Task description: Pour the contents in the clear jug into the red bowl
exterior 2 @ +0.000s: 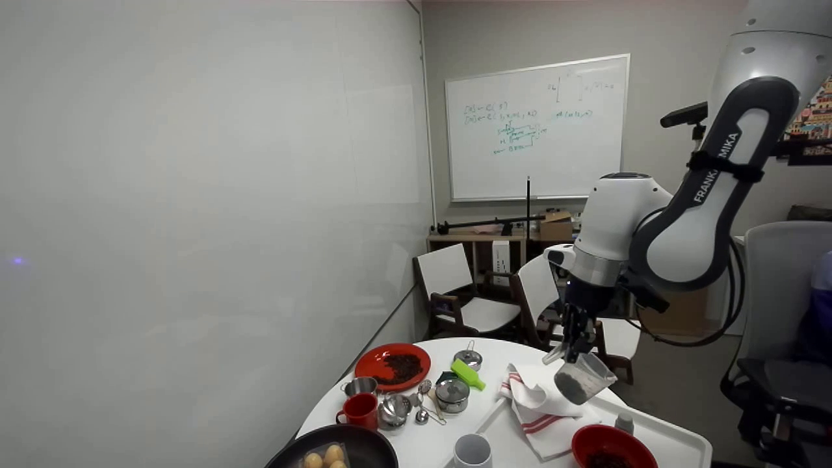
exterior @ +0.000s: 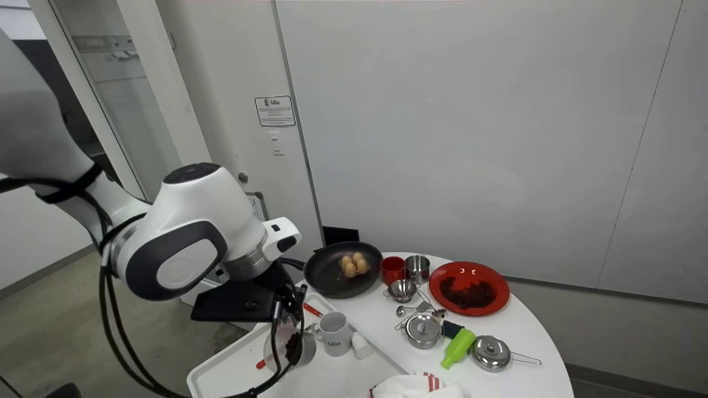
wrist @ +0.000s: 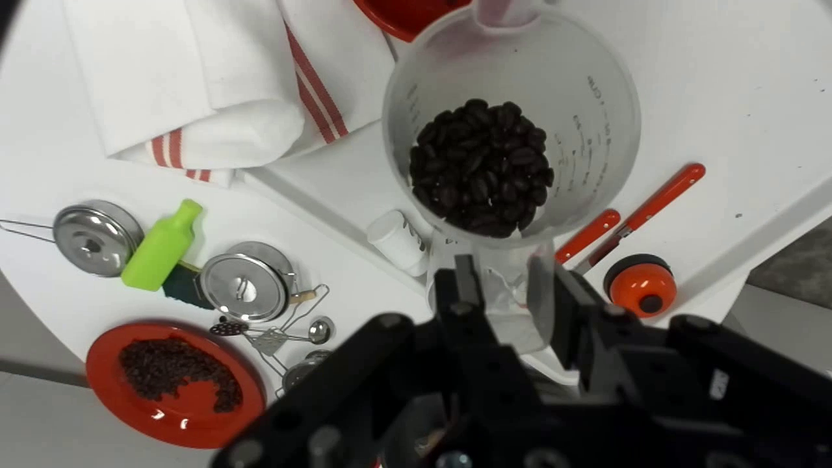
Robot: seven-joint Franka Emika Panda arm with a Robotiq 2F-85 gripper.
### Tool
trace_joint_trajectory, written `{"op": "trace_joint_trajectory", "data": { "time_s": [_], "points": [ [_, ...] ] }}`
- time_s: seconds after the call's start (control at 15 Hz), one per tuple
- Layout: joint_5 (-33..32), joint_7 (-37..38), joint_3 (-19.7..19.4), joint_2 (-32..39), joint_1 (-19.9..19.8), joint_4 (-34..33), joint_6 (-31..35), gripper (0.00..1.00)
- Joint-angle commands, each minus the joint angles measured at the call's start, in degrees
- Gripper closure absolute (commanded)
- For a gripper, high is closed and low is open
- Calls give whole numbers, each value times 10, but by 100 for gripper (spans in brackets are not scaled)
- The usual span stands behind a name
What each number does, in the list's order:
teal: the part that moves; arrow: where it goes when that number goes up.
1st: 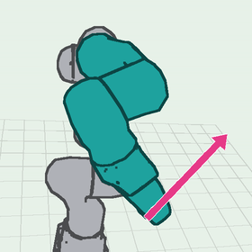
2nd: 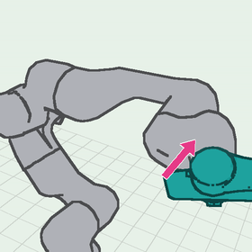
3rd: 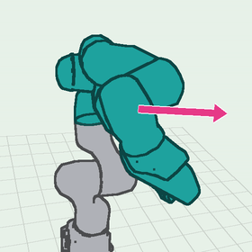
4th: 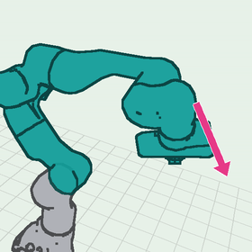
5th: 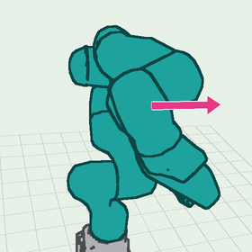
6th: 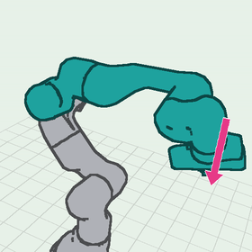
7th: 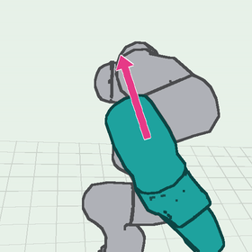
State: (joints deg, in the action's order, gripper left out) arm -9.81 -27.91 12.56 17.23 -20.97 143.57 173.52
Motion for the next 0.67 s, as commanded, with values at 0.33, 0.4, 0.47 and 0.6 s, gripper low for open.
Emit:
{"op": "trace_joint_trajectory", "data": {
  "time_s": [0.33,0.4,0.47,0.6],
  "points": [
    [-3,74,-109,-58,81,50,65,90],
    [2,89,-116,-57,89,48,72,90],
    [3,102,-123,-56,97,47,78,90],
    [-5,134,-158,-51,128,43,93,90]
  ]
}}
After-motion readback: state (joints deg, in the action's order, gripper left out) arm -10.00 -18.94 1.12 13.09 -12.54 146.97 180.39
